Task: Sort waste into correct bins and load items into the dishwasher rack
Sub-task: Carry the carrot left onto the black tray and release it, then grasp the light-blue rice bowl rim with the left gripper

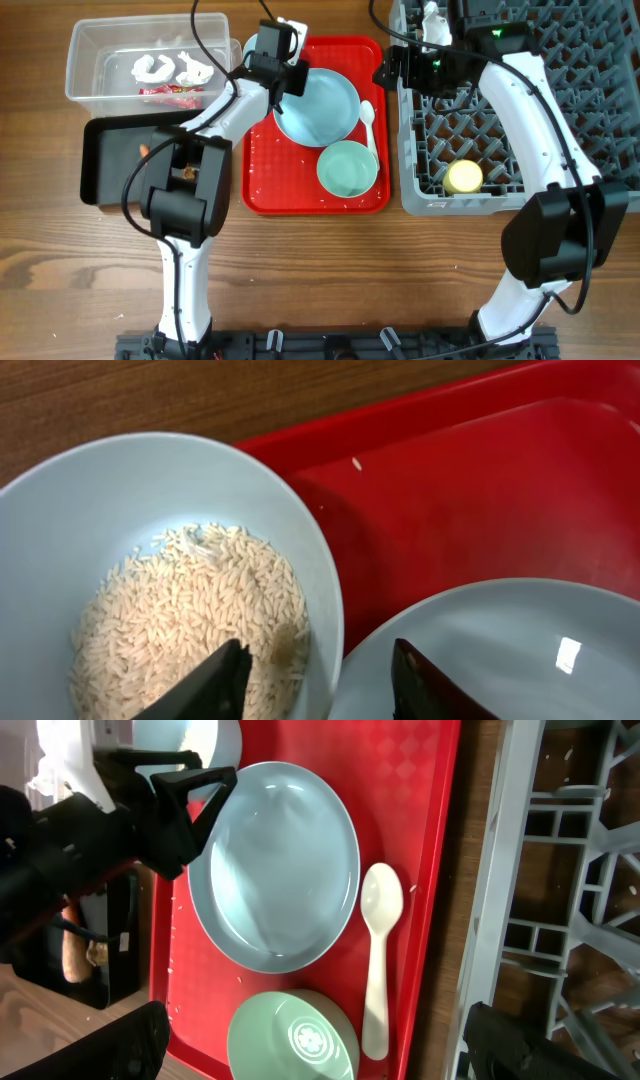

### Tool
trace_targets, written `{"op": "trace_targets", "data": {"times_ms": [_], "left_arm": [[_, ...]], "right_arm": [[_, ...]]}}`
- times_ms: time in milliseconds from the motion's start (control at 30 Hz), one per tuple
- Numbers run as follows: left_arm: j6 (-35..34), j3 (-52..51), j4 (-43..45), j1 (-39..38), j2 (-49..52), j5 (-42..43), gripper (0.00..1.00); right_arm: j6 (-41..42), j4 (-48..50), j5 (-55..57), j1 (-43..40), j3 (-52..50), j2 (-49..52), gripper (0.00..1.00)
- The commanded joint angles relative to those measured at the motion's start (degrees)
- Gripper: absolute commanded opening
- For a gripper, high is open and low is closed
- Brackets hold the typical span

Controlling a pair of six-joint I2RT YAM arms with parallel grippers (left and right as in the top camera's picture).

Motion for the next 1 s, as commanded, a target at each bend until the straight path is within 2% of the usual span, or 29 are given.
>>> {"op": "trace_targets", "data": {"times_ms": [0, 167, 300, 633, 967], "left_arm": [[0.66, 0.37, 0.42, 0.15, 0.87, -1.14, 0.37], [0.44, 0.37, 0.46, 0.11, 0.87, -1.11, 0.23], [0.44, 0.37, 0.61, -0.15, 0.87, -1.11, 0.04], [0.44, 0.42, 1.33, -1.81, 0.61, -1.77, 0.04], [0.22, 0.42, 0.72, -4.31, -5.88, -9.51, 0.04]], "right_arm": [[-0.44, 0.22, 0.85, 0.02, 0.5, 0.33, 0.96], [-0.48, 0.15, 1.51, 0.02, 0.5, 0.33, 0.96], [-0.46, 0.15, 1.49, 0.02, 0.5, 0.33, 0.96], [-0.46, 0.02, 1.49, 0.02, 0.5, 0.33, 0.96], [-0.46, 0.07, 1.51, 0.02, 0.5, 0.33, 0.97]]}}
